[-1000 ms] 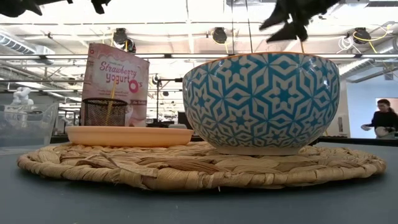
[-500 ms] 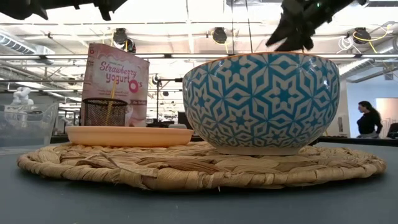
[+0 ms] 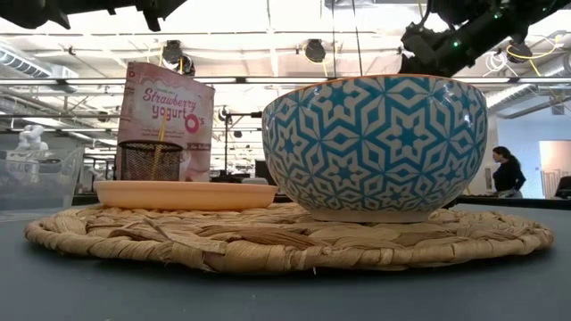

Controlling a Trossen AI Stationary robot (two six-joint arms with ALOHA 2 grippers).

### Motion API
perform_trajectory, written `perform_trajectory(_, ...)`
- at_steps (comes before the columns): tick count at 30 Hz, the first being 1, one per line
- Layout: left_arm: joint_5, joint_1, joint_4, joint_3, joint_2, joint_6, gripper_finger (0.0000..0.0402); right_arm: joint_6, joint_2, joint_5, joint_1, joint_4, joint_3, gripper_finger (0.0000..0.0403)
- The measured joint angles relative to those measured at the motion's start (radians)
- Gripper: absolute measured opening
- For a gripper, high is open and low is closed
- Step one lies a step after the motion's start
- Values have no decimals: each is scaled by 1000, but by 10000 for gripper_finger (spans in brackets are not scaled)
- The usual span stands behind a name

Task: Arrange a breakfast setting
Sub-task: Put the toasted bagel on the white plate

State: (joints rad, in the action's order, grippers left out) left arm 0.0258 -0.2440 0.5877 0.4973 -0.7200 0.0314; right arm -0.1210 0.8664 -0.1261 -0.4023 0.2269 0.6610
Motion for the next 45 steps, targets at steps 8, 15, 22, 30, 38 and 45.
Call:
perform_trajectory(8,0,0,0,0,0,0,266,14,0,0,1,-31,-16,233)
perform_trajectory(15,0,0,0,0,0,0,266,12,0,-2,1,-29,-16,181)
perform_trajectory(22,0,0,0,0,0,4,266,10,0,-3,1,-28,-16,135)
perform_trajectory(30,0,0,0,0,0,3,266,10,0,-4,1,-28,-16,93)
perform_trajectory(38,0,0,0,0,0,3,266,10,0,-5,1,-28,-16,67)
perform_trajectory(45,0,0,0,0,0,3,266,10,0,-5,1,-29,-16,69)
